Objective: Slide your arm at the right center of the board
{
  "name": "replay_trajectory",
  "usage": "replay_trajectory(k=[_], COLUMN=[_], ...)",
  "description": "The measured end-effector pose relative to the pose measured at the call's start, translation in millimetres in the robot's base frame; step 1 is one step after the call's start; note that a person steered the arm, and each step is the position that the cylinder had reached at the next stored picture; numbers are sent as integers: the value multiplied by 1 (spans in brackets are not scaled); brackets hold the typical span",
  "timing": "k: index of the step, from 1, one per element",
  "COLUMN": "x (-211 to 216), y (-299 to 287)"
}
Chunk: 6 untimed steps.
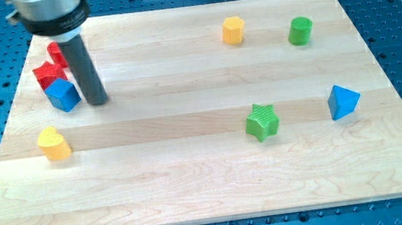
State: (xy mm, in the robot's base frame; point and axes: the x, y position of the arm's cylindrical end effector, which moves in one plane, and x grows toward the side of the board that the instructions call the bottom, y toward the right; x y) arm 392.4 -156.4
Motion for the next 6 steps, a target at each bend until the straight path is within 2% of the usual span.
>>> replay_trajectory(k=[1, 4, 5, 6], x=[-8, 21, 39, 35], y=[-16, -35, 25, 131])
